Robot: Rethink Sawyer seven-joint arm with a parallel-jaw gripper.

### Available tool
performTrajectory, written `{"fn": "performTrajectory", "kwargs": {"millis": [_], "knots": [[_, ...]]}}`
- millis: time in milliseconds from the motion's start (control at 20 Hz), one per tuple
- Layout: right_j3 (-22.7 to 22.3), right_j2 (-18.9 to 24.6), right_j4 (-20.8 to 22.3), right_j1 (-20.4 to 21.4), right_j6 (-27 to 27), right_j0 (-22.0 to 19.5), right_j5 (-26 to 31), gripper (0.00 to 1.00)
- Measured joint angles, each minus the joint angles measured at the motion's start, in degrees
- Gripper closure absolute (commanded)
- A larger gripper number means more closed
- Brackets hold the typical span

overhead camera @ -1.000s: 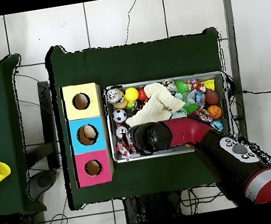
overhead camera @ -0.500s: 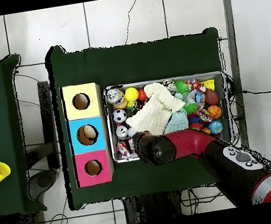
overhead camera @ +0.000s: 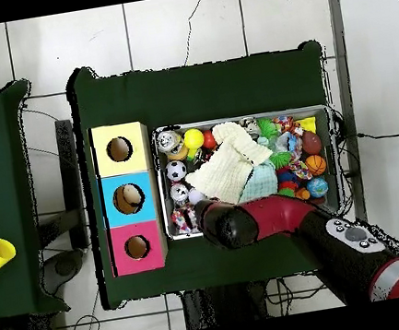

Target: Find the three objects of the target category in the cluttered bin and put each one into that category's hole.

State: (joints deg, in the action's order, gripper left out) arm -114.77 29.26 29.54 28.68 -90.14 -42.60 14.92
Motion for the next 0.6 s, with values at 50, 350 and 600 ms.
{"fn": "performTrajectory", "kwargs": {"millis": [50,350,600], "knots": [[-0.2,0.0,0.4,-0.3,0.0,0.0,-0.3,0.00],[-1.1,-0.2,3.0,-2.9,0.0,0.0,-2.1,0.00],[-2.2,-1.7,6.8,-4.4,0.0,0.9,-7.6,1.00]]}}
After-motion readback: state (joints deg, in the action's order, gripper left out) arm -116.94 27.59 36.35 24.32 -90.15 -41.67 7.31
